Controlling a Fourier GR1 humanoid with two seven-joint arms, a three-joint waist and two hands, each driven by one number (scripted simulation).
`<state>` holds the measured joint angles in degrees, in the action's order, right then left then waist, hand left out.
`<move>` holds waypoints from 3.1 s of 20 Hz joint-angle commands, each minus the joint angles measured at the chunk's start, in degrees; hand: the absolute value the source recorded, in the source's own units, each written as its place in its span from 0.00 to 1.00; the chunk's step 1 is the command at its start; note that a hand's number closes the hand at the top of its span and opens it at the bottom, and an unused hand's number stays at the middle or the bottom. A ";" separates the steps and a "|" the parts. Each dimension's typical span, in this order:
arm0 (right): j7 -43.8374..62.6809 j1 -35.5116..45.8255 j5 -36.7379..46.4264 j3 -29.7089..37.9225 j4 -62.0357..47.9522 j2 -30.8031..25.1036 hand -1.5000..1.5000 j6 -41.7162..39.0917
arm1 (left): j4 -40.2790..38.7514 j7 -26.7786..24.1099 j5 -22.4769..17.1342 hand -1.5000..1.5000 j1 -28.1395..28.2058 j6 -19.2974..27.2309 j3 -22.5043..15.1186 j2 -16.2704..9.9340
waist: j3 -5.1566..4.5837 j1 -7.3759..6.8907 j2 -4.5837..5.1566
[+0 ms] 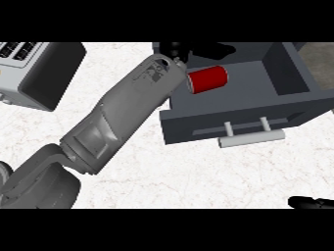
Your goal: Pick up the can, place it into the drawer and close the drawer
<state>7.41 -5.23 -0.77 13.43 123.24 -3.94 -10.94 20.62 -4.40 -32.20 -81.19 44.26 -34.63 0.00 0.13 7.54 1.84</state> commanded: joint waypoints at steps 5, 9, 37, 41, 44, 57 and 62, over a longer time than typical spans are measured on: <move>-4.41 1.20 10.13 -2.75 2.46 -4.21 0.00 -1.07 | 1.82 -0.97 -3.91 0.00 0.65 0.83 -0.29 0.00 | -0.02 -0.29 0.12; -7.39 0.94 14.89 -3.16 2.51 -5.90 0.00 -0.92 | 1.98 -3.39 -5.81 0.00 0.69 0.05 1.40 0.00 | -0.06 -2.06 -0.30; -9.20 18.08 62.32 -18.09 -36.06 -3.94 0.00 21.63 | 15.78 7.01 -2.27 0.00 2.14 3.32 0.51 -7.44 | -0.10 -9.13 -2.06; -13.27 19.61 63.21 -17.02 -45.85 -3.27 0.00 27.60 | 19.55 10.74 -0.94 0.00 4.37 3.30 0.27 -10.29 | -0.08 -8.89 -1.91; -14.82 22.47 61.99 -12.91 -50.91 -5.22 0.00 29.70 | 26.18 12.17 -0.49 0.00 8.49 2.61 -0.25 -14.78 | -0.08 -9.92 -2.05; -14.02 37.54 69.41 -8.48 -73.64 -4.09 0.00 42.50 | 36.73 18.90 1.15 0.00 13.46 0.08 -0.66 -23.26 | -0.03 -11.15 -1.41; -14.29 46.39 69.91 -5.43 -83.14 -5.18 0.00 46.11 | 42.51 22.22 1.45 0.00 15.92 -0.09 -0.60 -26.46 | -0.01 -12.03 -1.28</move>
<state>-7.45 36.26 69.05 6.48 48.81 -10.44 32.91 60.10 15.61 -31.14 -66.55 44.54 -35.52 -23.94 -0.97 -4.02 -0.62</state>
